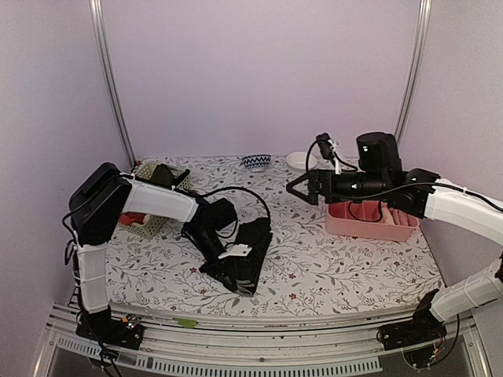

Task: Roll the underwear
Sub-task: Roll the underwear at the center of the board.

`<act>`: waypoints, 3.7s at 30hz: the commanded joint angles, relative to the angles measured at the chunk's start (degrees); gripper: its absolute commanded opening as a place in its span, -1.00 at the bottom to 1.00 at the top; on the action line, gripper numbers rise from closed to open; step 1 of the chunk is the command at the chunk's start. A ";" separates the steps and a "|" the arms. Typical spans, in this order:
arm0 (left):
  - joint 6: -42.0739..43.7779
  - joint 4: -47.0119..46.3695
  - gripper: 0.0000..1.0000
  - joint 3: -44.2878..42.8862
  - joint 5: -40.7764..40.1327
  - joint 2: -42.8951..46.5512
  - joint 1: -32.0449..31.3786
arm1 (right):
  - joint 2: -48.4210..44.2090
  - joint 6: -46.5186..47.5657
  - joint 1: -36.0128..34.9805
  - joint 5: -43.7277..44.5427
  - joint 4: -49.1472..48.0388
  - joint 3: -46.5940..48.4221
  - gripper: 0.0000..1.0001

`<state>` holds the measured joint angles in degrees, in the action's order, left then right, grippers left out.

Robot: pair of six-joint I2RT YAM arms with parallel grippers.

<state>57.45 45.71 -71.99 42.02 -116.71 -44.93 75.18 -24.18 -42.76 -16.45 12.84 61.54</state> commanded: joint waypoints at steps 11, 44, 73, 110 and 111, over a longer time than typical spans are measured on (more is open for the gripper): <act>-3.97 24.81 -1.00 -21.07 9.69 -23.10 4.73 | -11.18 -3.78 -1.73 0.27 -13.73 -17.57 0.87; -4.81 28.65 -1.00 -26.64 7.56 -30.64 7.21 | 36.91 37.90 -22.63 6.97 -14.57 -0.88 0.27; -11.70 16.82 0.92 -22.42 12.23 17.07 32.09 | 41.42 25.79 -16.38 -18.75 -14.64 -0.34 -1.00; -1.64 -69.97 0.32 47.47 -26.29 33.86 -12.13 | 58.75 14.02 -7.27 -40.37 -10.88 6.21 -1.00; -1.04 -71.18 0.30 47.42 -27.08 32.70 -12.41 | 58.83 14.13 -7.26 -40.41 -10.66 6.37 -1.00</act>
<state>52.90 -14.90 -24.99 20.14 -80.62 -55.68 127.35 -11.55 -49.95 -61.41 -2.72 69.82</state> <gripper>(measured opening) 0.670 0.106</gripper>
